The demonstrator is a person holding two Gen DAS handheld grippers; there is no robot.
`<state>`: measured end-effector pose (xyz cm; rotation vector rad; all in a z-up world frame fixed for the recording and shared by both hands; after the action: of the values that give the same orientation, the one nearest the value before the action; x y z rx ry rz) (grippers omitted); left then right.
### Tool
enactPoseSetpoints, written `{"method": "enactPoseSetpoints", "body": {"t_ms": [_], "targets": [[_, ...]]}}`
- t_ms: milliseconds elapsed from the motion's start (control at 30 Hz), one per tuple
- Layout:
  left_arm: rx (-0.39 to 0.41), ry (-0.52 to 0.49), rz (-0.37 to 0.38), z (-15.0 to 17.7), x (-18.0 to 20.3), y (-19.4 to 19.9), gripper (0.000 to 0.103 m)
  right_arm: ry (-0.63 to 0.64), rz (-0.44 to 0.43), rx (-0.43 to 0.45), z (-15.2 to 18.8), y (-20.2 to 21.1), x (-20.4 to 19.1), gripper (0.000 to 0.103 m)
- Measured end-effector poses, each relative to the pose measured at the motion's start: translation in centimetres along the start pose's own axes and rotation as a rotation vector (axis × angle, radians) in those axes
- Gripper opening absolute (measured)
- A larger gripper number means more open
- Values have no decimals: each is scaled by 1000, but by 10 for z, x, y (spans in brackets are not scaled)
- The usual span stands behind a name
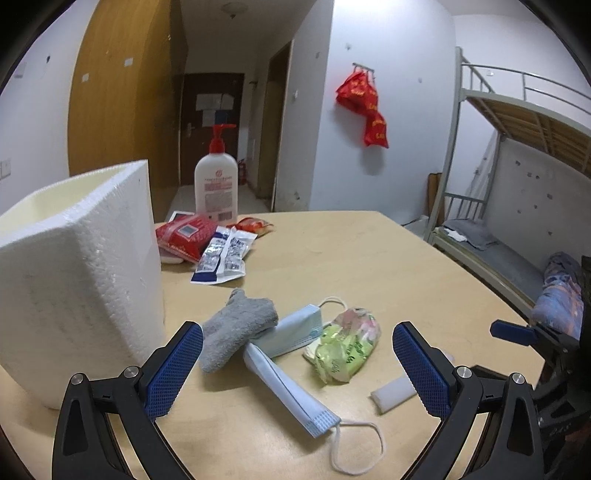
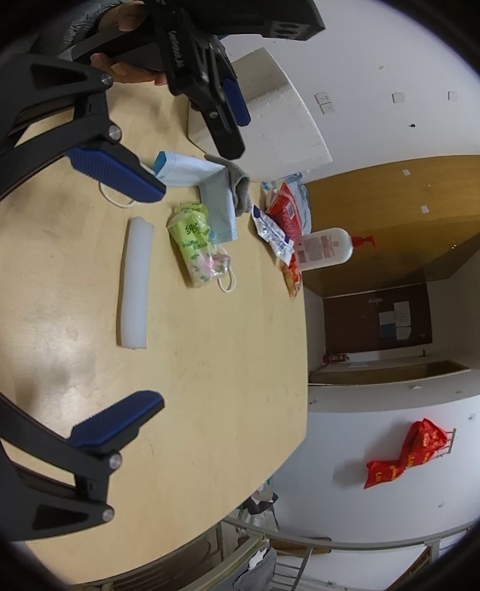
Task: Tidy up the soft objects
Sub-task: 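Move the open left gripper down to the grey sock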
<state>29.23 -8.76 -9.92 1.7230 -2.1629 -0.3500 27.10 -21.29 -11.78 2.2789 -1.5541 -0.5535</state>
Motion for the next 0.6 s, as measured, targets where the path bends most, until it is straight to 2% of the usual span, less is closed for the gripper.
{"method": "enactPoseSetpoints", "body": {"t_ms": [133,333,600], "targets": [[-35,27,-31,2,-8,-13,98,-2,-27,-15,0,-9,1,103],[-129,53,-74,12,-20,-35,79,9,-62,-44,2,-22,-1,103],[-138,62,-113,14,-30,-42,59,28,-87,-78,0,-37,1,103]]}}
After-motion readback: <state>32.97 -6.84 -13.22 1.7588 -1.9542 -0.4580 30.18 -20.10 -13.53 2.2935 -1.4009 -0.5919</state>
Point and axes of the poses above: each gripper's, at about its wrist camera, not at the fingertips, and y roughly against the way its jaws point, x to its right, z to its underside, the point moved 8 cm from there along -y, roughly the way its jaws point, and after that the axes turned 7 degrees about x, right-handed, at the moved point
